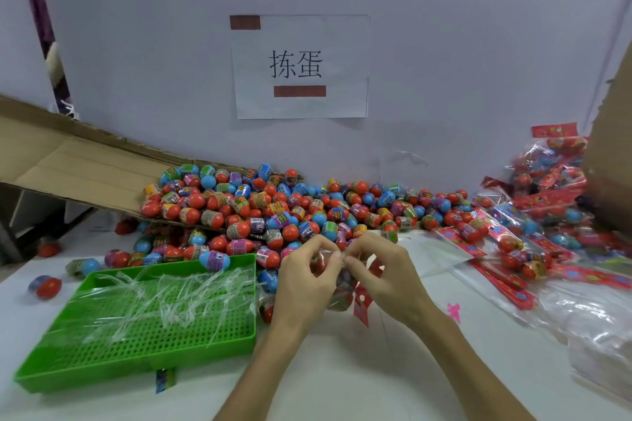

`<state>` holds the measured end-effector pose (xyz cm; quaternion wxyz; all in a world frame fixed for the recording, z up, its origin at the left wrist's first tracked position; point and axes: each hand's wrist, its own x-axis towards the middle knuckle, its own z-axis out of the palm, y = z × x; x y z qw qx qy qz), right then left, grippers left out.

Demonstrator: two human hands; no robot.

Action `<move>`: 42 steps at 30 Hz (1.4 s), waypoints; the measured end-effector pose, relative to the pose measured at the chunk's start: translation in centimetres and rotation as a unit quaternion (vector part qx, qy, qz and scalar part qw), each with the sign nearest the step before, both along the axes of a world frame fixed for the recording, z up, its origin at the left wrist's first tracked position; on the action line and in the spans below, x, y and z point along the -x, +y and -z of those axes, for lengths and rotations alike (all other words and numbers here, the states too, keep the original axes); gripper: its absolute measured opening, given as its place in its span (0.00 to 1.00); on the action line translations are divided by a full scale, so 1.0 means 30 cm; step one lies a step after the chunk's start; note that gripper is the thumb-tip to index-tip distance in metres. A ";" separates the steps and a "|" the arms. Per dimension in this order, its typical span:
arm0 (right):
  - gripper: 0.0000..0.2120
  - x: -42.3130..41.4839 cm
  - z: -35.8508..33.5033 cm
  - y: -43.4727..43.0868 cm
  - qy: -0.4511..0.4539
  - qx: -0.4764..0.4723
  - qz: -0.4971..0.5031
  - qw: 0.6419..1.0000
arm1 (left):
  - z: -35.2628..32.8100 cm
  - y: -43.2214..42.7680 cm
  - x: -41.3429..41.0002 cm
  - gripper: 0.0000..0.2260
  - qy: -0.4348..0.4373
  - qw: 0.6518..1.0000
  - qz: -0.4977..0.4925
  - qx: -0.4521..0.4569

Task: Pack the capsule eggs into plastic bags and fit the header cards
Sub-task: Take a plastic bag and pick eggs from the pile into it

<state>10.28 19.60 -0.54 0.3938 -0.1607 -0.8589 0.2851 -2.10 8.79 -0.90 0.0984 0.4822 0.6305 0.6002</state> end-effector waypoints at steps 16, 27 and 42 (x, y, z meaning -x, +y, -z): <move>0.04 -0.097 -0.150 0.116 -0.066 0.368 -0.080 0.924 | -0.015 0.003 0.013 0.13 -0.081 0.988 -0.097 -0.091; 0.38 -0.253 -0.465 0.493 0.278 0.413 0.029 0.867 | -0.016 0.006 0.011 0.06 -0.119 0.985 -0.105 -0.071; 0.12 -0.031 -0.057 0.224 -0.120 0.166 0.208 0.956 | 0.044 0.024 0.018 0.16 0.178 0.956 -0.067 0.222</move>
